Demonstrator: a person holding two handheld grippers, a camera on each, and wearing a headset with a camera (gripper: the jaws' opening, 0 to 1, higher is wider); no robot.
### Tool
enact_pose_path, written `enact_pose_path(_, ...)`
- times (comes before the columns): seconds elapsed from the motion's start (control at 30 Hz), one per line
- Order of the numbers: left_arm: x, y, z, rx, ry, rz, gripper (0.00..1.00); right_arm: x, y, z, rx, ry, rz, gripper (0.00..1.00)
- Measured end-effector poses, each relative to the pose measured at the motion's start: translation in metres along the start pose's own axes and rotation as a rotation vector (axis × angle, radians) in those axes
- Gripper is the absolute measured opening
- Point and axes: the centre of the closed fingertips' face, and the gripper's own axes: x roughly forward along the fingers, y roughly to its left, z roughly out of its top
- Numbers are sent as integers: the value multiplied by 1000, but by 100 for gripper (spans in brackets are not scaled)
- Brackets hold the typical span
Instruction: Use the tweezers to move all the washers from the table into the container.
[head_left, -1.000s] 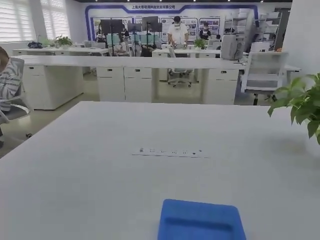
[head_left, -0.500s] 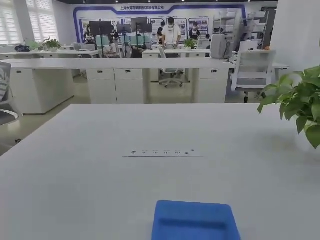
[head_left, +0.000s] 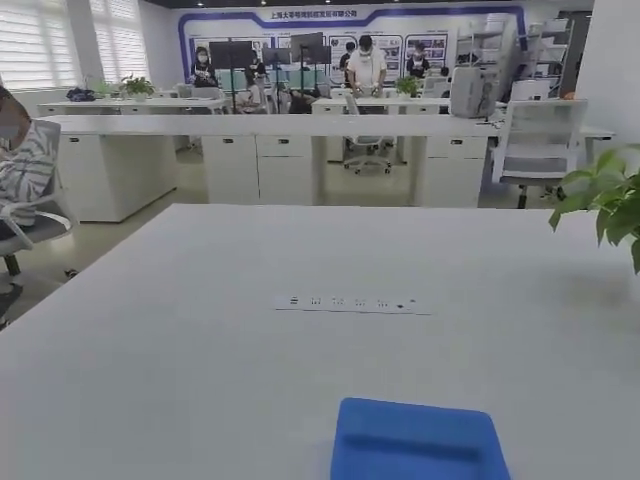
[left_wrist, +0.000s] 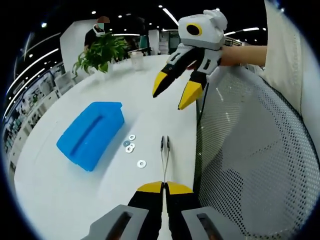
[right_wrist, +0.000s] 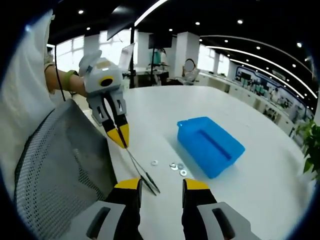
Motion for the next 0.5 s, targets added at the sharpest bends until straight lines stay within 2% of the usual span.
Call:
enact_pose_path(0.1, -4, -3, 0, -4, -1, 7, 0, 9, 10, -3, -8, 17, 48, 25)
enact_pose_path(0.3, -11, -5, 8, -14, -30, 21, 0, 23, 27, -16, -56, 78, 144, 24)
enact_pose_path(0.4, -14, -4, 14, -11, -43, 26, 0, 32, 31, -22, -107, 116, 171, 23)
enact_pose_path(0.5, -16, -5, 21, 1, -51, 24, 0, 40, 32, -23, -140, 124, 188, 21)
